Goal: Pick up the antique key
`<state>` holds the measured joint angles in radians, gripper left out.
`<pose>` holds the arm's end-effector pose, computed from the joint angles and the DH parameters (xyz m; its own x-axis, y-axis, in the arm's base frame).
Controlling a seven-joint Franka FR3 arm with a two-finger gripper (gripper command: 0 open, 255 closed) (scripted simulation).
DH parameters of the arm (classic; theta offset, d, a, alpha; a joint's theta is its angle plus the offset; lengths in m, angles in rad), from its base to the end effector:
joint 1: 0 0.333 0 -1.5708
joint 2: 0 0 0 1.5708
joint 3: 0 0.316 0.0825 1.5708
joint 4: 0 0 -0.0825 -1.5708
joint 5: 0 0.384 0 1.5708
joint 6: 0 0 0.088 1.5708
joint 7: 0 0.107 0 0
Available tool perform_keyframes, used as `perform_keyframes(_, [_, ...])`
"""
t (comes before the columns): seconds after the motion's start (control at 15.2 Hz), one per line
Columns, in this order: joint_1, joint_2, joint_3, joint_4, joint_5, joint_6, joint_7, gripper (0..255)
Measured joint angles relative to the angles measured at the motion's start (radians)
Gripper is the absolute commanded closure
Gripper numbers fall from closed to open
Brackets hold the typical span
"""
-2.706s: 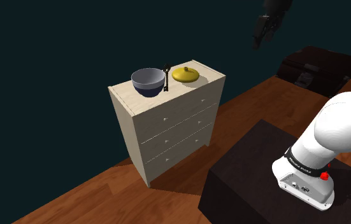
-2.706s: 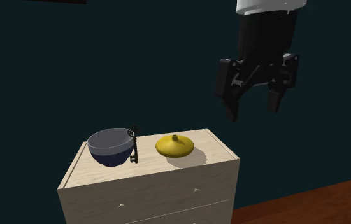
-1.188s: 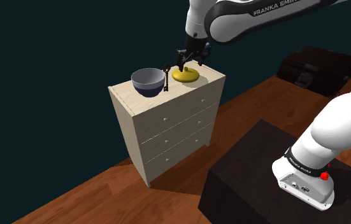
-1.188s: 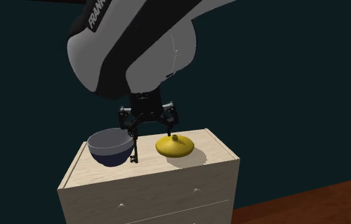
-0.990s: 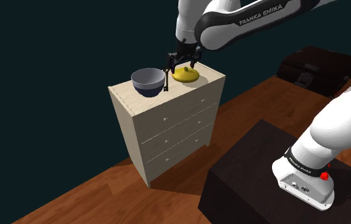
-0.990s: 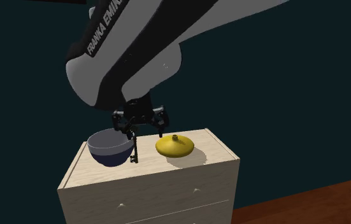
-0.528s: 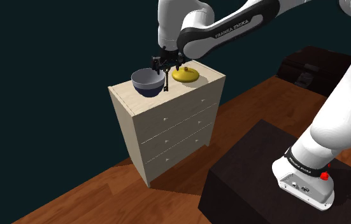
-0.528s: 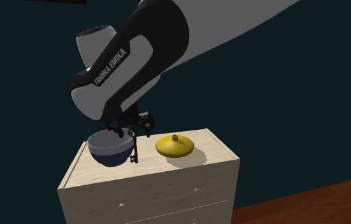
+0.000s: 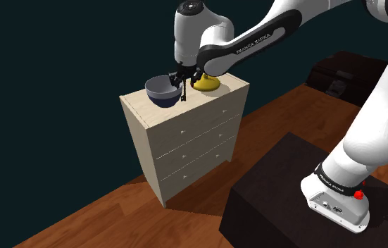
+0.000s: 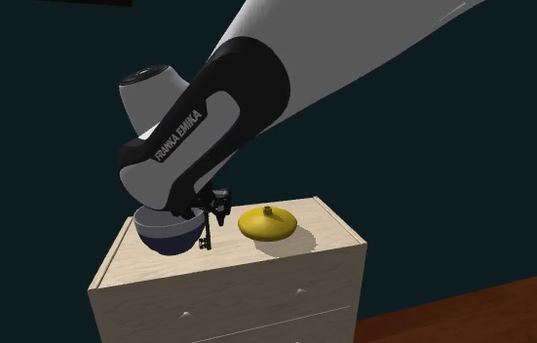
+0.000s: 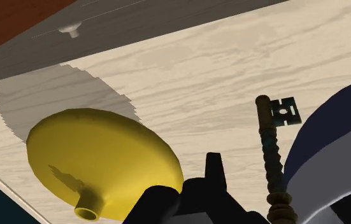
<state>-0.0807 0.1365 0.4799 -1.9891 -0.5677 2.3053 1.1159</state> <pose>0.5608 0.2159 0.4242 0.8463 -0.3260 0.4213 -0.3870 -0.9197 0.0659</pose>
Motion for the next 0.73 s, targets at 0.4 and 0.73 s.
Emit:
perform_keyframes(0.4, [0.0, -0.003, 0.0, -0.002, -0.002, 0.004, 0.003, 255])
perform_keyframes(0.73, [0.0, -0.01, 0.003, 0.006, 0.01, -0.008, -0.009, 255])
